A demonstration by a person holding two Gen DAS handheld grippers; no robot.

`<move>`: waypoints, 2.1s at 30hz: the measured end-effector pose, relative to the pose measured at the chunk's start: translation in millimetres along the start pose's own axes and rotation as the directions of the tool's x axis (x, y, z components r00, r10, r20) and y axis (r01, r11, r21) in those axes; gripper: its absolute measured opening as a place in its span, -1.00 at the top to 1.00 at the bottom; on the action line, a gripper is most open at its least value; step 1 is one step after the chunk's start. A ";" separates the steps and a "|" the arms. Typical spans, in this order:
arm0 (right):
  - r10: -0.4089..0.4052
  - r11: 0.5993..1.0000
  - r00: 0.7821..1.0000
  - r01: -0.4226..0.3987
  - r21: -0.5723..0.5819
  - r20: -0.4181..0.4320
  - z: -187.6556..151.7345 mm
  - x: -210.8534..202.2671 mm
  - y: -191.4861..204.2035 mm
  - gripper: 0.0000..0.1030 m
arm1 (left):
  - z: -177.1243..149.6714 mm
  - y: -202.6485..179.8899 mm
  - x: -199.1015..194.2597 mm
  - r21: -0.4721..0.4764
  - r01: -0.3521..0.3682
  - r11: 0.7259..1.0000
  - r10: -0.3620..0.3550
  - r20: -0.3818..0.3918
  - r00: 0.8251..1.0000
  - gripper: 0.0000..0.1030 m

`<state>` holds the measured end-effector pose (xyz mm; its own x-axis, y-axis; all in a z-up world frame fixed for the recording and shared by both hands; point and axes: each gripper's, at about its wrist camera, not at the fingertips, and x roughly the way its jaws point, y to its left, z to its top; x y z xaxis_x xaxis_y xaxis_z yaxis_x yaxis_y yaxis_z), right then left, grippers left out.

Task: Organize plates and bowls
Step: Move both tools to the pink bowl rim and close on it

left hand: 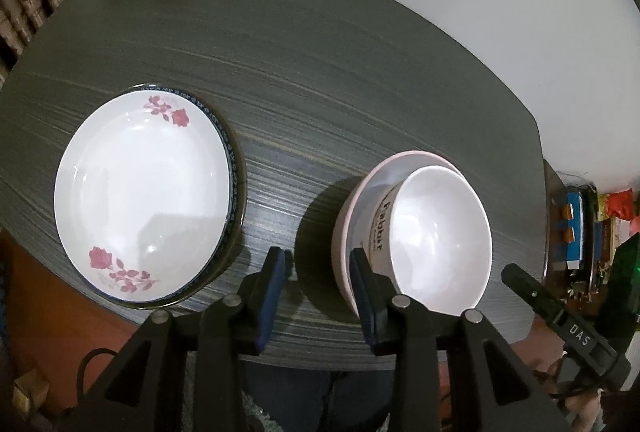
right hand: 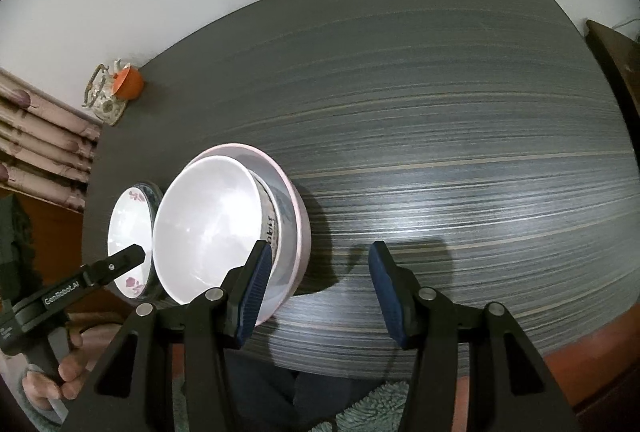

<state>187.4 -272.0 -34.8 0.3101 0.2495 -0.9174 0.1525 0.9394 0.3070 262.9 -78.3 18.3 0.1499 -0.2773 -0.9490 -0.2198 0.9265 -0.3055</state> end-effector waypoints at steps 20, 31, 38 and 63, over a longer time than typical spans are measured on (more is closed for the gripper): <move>-0.039 0.999 0.997 0.039 -0.006 -0.071 5.4 34.9 2.2 0.26 | 11.7 -4.1 29.8 -0.047 -0.009 0.999 0.007 -0.050 0.999 0.33; -0.056 0.998 0.995 0.054 -0.024 -0.084 2.3 46.6 2.2 0.26 | 11.9 -6.3 49.5 -0.045 -0.014 0.999 0.010 -0.076 0.997 0.36; -0.071 0.997 0.993 0.069 -0.021 -0.091 1.9 52.5 2.8 0.26 | 12.2 -6.3 51.0 -0.035 -0.023 0.999 0.020 -0.069 0.997 0.38; -0.041 0.998 0.996 0.037 -0.052 -0.075 -0.8 53.9 12.9 0.76 | 12.0 -22.6 53.9 0.026 -0.011 1.000 0.012 -0.042 0.999 0.91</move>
<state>205.4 -246.2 -80.5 0.2320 0.2282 -0.9456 0.1148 0.9589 0.2596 287.5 -111.1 -25.1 0.1068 -0.2762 -0.9551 -0.1967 0.9358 -0.2926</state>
